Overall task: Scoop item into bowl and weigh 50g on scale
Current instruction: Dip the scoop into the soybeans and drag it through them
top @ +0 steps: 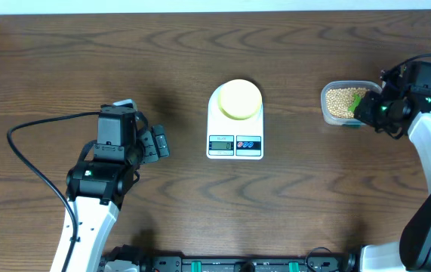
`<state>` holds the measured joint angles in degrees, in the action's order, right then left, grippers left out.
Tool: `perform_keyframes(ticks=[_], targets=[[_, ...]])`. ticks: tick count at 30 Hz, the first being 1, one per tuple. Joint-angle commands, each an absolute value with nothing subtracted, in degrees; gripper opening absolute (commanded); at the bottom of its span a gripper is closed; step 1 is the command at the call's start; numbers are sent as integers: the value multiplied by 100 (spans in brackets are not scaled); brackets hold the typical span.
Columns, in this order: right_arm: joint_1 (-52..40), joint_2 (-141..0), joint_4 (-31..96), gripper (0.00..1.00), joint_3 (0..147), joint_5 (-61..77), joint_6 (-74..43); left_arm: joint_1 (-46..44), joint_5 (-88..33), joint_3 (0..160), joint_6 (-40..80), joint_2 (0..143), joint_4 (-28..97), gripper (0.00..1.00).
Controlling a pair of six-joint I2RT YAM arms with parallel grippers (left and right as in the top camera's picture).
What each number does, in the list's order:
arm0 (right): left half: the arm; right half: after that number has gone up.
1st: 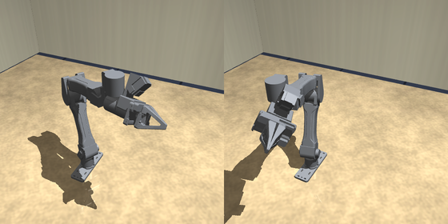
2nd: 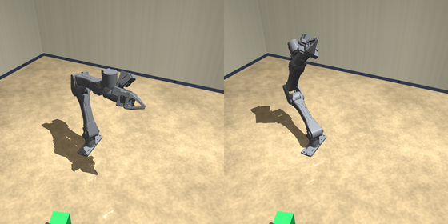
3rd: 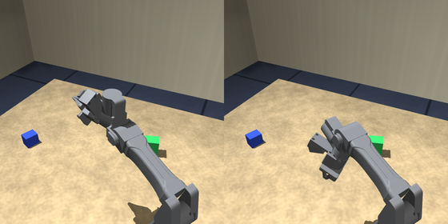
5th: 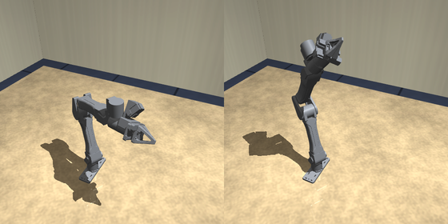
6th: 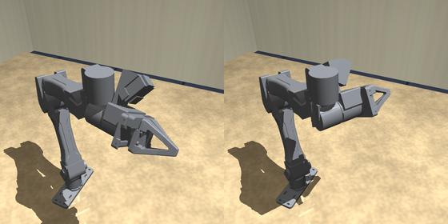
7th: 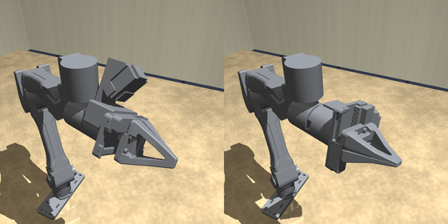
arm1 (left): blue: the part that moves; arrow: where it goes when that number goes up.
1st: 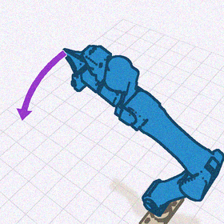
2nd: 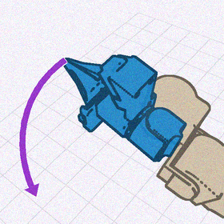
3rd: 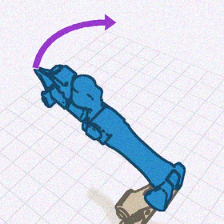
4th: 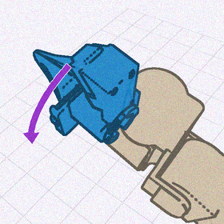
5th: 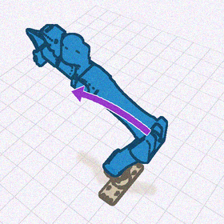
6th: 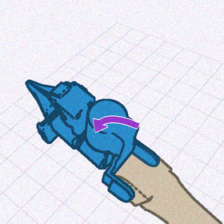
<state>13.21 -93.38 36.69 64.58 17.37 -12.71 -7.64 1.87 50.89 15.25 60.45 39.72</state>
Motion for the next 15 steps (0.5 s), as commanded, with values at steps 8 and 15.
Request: perform_keyframes(ticks=[8,15], targets=[[1575,-9485,3632,1,6283,2335,-1332,-740,263,5100,1533,6060,3986,98],[1846,-9491,3616,1,6274,2611,-1328,-740,261,5100,1533,6060,3986,98]])
